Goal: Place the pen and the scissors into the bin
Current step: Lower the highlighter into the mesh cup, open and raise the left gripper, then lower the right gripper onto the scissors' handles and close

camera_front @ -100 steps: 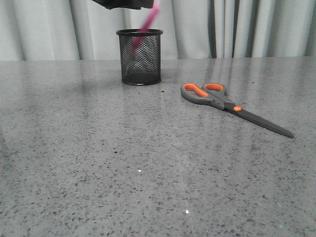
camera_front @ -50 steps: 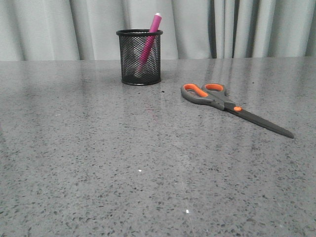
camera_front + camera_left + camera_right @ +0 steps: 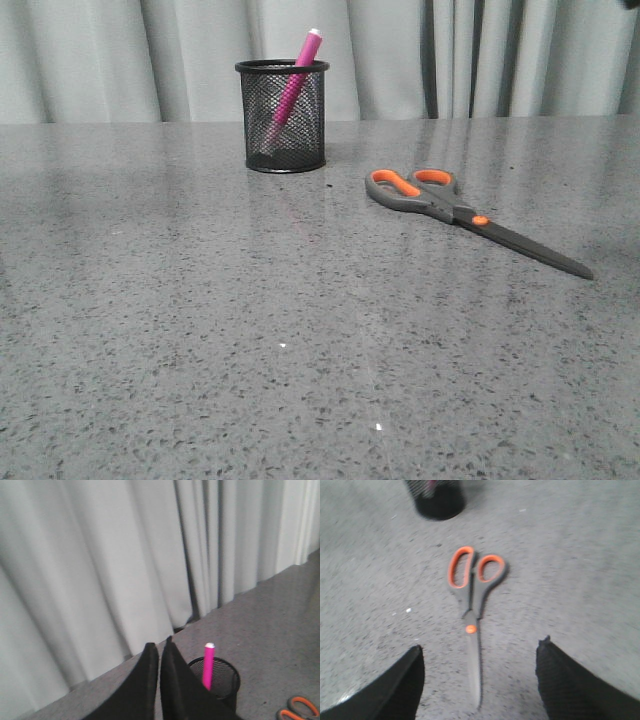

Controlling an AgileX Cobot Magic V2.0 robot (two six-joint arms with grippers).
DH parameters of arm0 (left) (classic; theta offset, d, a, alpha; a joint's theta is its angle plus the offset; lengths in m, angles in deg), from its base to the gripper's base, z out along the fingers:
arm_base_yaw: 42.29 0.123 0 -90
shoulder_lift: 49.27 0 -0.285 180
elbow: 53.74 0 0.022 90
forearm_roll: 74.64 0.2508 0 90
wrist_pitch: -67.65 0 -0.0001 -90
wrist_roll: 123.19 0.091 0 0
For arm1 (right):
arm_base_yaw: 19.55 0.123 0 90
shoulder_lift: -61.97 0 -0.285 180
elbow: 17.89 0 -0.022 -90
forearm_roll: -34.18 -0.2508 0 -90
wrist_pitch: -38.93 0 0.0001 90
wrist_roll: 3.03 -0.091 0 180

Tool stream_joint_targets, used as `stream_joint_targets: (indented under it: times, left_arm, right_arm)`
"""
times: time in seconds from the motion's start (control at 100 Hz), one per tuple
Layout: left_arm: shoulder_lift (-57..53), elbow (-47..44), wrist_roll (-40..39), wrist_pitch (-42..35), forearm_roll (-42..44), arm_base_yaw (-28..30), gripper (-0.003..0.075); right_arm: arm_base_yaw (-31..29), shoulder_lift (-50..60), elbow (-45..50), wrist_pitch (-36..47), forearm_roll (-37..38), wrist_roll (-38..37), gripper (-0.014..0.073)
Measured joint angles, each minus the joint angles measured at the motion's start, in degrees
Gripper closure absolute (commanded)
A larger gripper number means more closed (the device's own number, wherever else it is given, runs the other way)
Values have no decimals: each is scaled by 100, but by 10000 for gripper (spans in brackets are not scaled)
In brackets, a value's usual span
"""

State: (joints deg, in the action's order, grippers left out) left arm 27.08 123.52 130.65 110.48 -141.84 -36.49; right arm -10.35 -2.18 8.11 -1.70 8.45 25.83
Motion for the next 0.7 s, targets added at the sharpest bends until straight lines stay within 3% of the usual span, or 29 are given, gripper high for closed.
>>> stream_joint_targets:
  times: [0.17,0.38,0.51,0.7]
  left_arm:
    - [-1007,-1552,442,-761,-534,58,740]
    - [-1824,-2934,1840,-1109,-2020,-27,740]
    - [-2207,-3439,2288,-1168,-2537,-30,739]
    - [-2473,-3719,2392,-1195,-2624,-38,739]
  right_arm:
    - [619,-941,-820,-501,441,-3,162]
    - [875,-2114,-1763,-1106,1149,-703,162]
    - [910,-2763,-2130,-1325,1288,-931,162]
    - [934,-3448,-2284,-1349,1335,-984,162]
